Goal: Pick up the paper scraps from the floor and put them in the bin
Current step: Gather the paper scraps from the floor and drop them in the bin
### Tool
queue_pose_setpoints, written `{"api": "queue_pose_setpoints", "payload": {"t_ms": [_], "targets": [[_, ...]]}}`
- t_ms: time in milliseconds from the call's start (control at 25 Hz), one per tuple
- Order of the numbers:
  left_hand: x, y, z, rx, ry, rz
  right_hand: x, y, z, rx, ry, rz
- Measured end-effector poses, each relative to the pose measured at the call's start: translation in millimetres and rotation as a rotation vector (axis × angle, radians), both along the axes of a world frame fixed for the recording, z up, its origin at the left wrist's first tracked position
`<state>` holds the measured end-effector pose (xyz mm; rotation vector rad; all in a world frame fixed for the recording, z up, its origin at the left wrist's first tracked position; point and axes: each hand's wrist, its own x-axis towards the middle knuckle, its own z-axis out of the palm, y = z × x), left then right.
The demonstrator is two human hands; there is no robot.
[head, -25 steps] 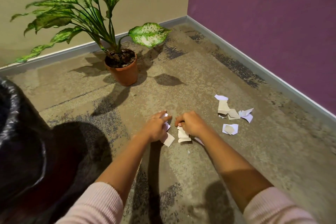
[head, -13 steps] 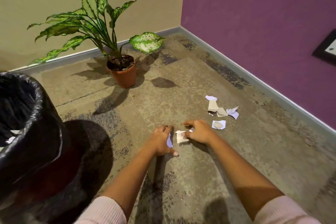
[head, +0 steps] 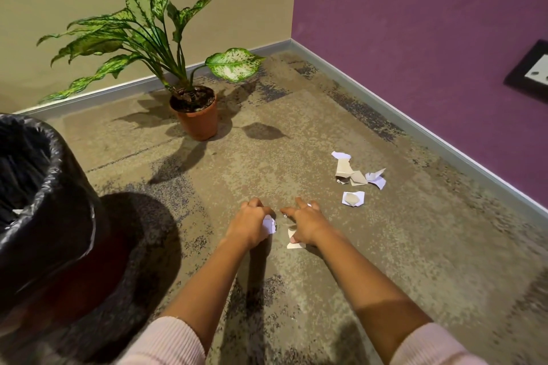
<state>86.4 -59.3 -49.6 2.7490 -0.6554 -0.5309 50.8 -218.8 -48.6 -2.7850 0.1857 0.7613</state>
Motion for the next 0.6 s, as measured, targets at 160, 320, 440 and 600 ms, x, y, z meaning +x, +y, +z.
{"api": "queue_pose_setpoints", "payload": {"t_ms": [160,320,440,600], "targets": [[-2.9,-1.0,1.4,0.02,-0.046,0.001,-15.6,7.1,5.7,0.014,-0.155,0.069],[-8.7,-2.8,7.3,0.063,-0.105,0.005,-41.2,16.1,3.8,-0.082,-0.299,0.107],[-12.4,-3.2,10.6,0.081,-0.125,0.015,-58.8,25.6,-4.5,-0.173,-0.363,0.148],[-15.1,2.8,13.0,0.054,-0.11,0.035,-68.1,24.4,-12.8,-0.203,-0.421,0.214]]}}
